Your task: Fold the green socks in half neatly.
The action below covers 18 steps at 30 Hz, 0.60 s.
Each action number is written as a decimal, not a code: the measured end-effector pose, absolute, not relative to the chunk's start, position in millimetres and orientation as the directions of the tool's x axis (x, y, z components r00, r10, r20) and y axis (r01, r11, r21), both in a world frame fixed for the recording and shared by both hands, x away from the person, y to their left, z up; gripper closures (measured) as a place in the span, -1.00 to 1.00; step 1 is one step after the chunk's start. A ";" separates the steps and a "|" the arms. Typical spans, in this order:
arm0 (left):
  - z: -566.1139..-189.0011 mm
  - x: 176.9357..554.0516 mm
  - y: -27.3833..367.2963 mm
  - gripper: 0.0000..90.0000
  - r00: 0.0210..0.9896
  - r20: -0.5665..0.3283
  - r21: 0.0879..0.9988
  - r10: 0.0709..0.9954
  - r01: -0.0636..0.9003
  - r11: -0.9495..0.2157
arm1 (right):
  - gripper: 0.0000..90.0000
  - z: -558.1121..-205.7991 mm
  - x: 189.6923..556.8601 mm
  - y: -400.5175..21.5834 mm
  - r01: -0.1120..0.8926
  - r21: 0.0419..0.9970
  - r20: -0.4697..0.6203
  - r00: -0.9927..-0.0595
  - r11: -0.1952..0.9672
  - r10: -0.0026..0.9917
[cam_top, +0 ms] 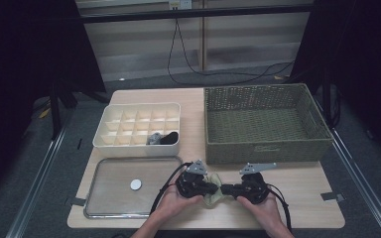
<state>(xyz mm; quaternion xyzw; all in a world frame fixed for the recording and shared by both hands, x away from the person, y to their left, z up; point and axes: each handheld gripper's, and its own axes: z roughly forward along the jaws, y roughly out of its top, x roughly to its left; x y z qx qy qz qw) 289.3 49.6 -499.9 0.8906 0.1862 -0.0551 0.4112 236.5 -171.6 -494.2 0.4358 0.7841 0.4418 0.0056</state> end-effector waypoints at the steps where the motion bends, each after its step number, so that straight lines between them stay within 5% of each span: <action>1: -499.7 289.1 49.6 0.87 0.924 -0.252 0.710 0.288 0.379 -0.593 | 0.90 -494.3 236.8 -171.9 0.681 0.697 0.381 -0.617 0.225 0.689; 18: -482.6 284.8 74.9 0.53 0.913 -0.236 0.744 0.331 0.390 -0.543 | 0.90 -492.0 240.2 -181.9 0.686 0.701 0.397 -0.602 0.194 0.693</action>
